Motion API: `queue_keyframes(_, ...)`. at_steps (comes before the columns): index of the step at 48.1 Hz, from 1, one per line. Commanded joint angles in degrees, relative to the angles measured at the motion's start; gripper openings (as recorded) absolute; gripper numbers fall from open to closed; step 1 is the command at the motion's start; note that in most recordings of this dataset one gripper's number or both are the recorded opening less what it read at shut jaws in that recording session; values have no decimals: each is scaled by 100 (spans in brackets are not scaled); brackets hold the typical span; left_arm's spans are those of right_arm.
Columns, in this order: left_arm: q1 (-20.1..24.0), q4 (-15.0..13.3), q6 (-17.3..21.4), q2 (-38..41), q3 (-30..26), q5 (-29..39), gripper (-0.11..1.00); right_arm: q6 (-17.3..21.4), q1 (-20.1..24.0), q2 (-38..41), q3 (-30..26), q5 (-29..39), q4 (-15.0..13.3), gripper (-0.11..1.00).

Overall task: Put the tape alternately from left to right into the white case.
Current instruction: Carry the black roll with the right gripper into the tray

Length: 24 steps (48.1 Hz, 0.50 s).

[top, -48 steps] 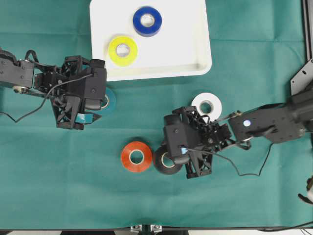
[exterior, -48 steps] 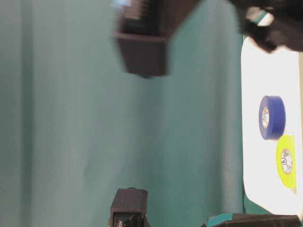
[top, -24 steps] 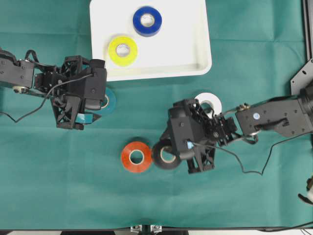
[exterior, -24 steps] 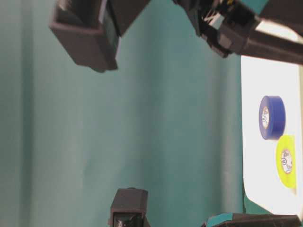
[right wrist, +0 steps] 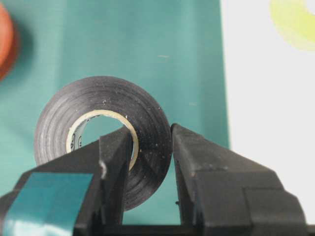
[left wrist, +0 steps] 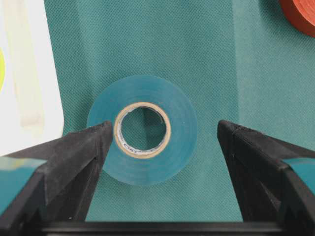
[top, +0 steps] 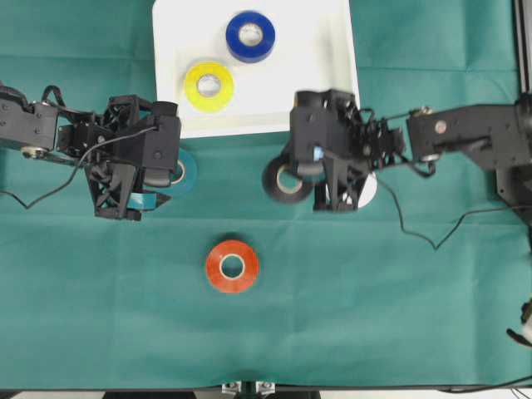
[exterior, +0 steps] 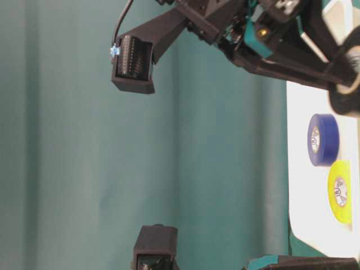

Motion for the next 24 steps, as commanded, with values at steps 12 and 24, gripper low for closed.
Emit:
queue_keyframes(12, -26, -9, 0, -132, -62, -18, 77, 9, -756, -290, 105, -26, -123, 25)
queue_keyframes(24, -26, -9, -9, -123, -53, -18, 77, 9, -1380, -299, 264, -53, -272, 25)
